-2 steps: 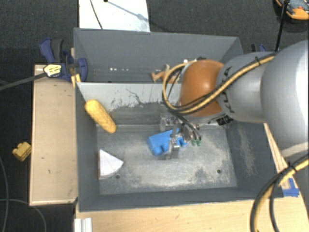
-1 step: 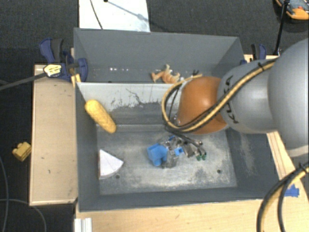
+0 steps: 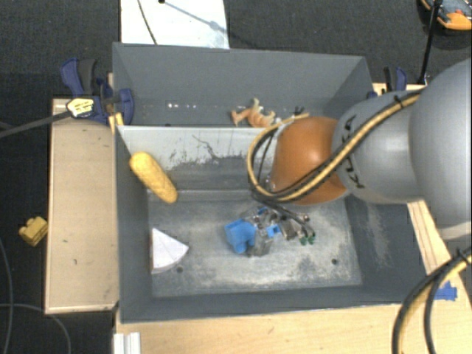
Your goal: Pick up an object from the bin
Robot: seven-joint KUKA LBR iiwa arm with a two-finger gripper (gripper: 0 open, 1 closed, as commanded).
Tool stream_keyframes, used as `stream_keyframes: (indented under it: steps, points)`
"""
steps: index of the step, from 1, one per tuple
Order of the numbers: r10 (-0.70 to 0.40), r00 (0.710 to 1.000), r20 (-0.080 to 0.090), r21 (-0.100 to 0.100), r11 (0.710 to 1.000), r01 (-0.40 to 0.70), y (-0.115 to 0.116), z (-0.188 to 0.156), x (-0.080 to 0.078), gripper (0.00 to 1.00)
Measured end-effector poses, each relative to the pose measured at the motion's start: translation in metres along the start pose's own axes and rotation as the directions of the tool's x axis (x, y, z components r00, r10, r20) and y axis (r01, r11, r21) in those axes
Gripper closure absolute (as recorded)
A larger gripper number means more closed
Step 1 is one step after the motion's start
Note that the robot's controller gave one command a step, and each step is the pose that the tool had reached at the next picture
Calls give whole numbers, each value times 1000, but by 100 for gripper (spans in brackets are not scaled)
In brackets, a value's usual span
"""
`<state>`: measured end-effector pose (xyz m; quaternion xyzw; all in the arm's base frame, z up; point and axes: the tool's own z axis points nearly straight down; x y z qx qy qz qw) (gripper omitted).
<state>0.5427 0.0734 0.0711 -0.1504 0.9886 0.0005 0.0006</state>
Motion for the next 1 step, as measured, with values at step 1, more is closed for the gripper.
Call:
stream_keyframes:
  steps: [1]
  points:
    - [-60,998,-6,-1,998,60,-4,-41,-3,100]
